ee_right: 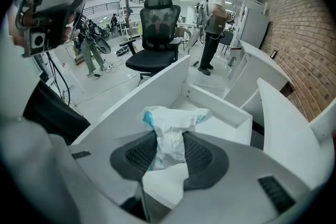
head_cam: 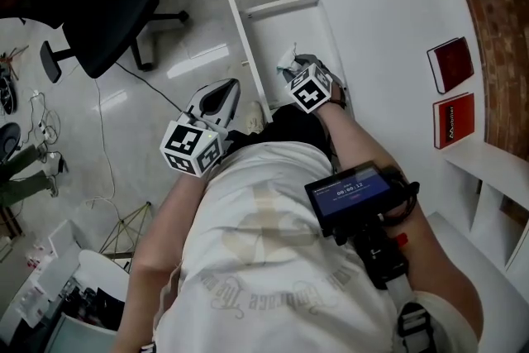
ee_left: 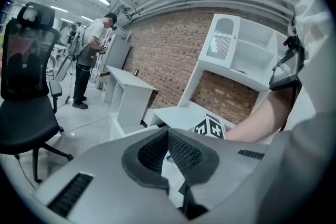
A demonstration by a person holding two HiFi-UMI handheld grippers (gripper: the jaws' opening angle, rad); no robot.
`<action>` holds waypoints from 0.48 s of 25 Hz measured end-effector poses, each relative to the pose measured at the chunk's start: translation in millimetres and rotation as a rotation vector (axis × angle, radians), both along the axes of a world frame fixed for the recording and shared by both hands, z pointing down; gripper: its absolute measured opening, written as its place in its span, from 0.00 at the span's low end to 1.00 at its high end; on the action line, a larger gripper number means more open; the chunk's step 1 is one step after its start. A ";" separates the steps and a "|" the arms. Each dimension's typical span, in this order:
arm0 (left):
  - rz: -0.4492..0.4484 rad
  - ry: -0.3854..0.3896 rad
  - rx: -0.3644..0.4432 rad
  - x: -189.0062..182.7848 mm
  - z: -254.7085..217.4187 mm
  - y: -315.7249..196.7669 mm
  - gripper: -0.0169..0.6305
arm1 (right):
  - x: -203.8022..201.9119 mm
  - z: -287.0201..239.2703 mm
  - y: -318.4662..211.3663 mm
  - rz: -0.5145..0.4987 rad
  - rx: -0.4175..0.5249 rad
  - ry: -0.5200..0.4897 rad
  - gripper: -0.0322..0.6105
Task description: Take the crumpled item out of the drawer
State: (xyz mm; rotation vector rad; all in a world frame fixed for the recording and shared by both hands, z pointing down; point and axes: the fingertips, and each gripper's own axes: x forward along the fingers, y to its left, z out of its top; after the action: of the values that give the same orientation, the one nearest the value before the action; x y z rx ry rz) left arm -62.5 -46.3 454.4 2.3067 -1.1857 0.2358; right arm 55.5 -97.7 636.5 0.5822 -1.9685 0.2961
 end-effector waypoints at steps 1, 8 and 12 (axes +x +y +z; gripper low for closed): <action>0.003 -0.001 0.004 1.6 -1.1 0.7 0.06 | 0.6 -2.8 0.1 0.004 0.004 -0.007 0.30; 0.012 0.007 0.026 4.0 -7.9 1.8 0.06 | 1.5 -27.0 -1.5 0.052 0.042 -0.075 0.30; 0.016 0.013 0.037 5.2 -12.2 -0.9 0.06 | 0.5 -42.4 -3.1 0.083 0.061 -0.127 0.30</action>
State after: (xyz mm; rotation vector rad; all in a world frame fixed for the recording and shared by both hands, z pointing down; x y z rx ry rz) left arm -57.4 -47.2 442.2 2.3472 -1.1750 0.2057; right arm 56.1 -100.8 594.1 0.7011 -2.0848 0.3326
